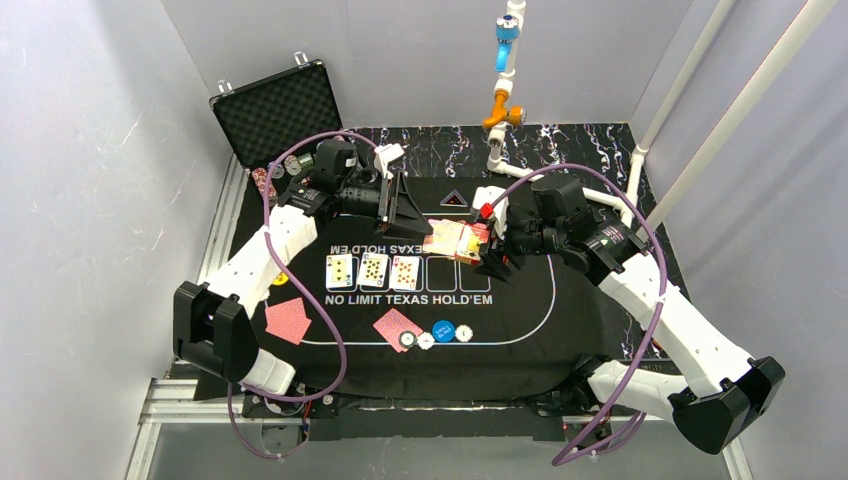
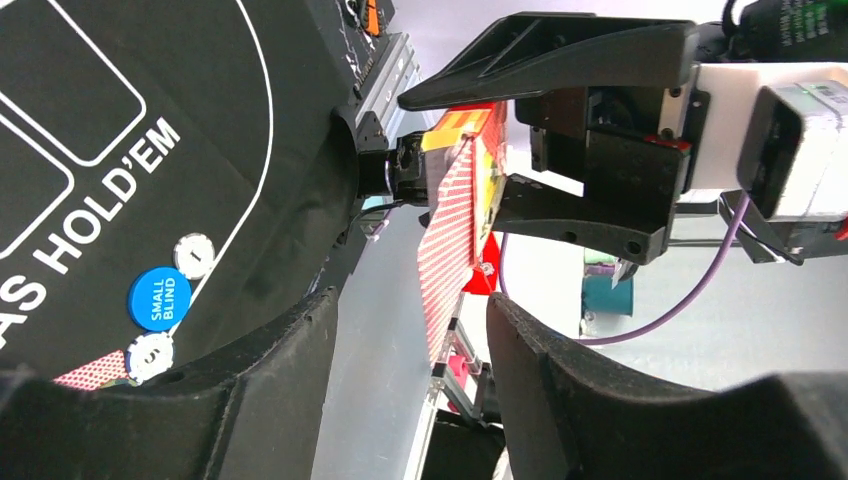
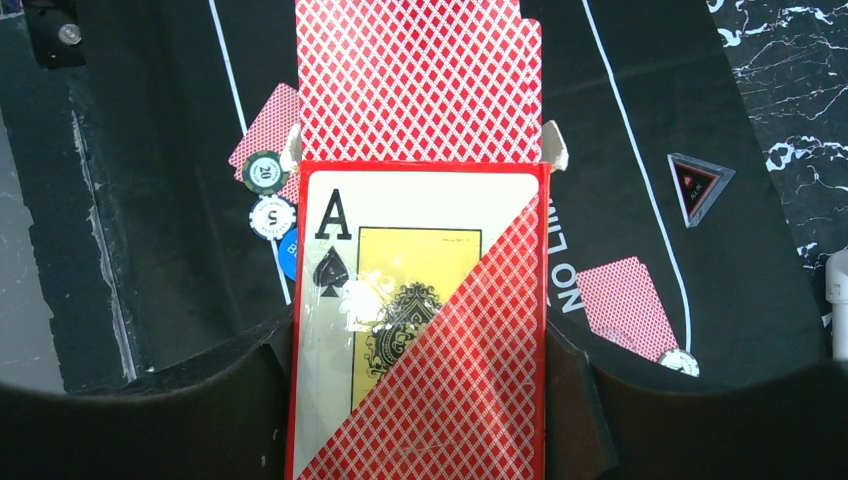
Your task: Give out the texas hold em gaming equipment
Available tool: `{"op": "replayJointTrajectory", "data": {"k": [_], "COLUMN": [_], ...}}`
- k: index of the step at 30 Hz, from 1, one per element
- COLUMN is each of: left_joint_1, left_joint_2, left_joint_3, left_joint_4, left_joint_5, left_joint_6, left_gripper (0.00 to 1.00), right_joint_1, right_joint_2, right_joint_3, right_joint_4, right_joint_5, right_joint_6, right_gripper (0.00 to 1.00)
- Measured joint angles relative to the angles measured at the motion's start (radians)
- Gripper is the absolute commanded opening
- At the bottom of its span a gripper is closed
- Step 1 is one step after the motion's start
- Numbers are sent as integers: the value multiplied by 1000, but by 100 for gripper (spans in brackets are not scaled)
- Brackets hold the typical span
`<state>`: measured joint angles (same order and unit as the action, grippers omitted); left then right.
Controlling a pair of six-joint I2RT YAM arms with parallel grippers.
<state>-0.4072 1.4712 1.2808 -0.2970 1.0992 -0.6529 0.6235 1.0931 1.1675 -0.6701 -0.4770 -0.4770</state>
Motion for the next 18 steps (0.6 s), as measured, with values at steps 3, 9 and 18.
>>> {"op": "replayJointTrajectory", "data": {"k": [3,9,18], "left_joint_1": [-1,-7,-8], "left_joint_2": [0,-4,-32], "left_joint_3": [-19,-41,-44], "left_joint_4": [-13,-23,-15], "left_joint_5": [-4,-3,2], "left_joint_6": [2,6,3], "left_gripper": [48,30,2], "right_joint_1": [0,0,0], "right_joint_2": [0,0,0], "right_joint_3": [0,0,0], "right_joint_4": [0,11,16], "right_joint_5": [0,3,3], "right_joint_6": [2,4,6], "right_gripper": [1,1,1]}}
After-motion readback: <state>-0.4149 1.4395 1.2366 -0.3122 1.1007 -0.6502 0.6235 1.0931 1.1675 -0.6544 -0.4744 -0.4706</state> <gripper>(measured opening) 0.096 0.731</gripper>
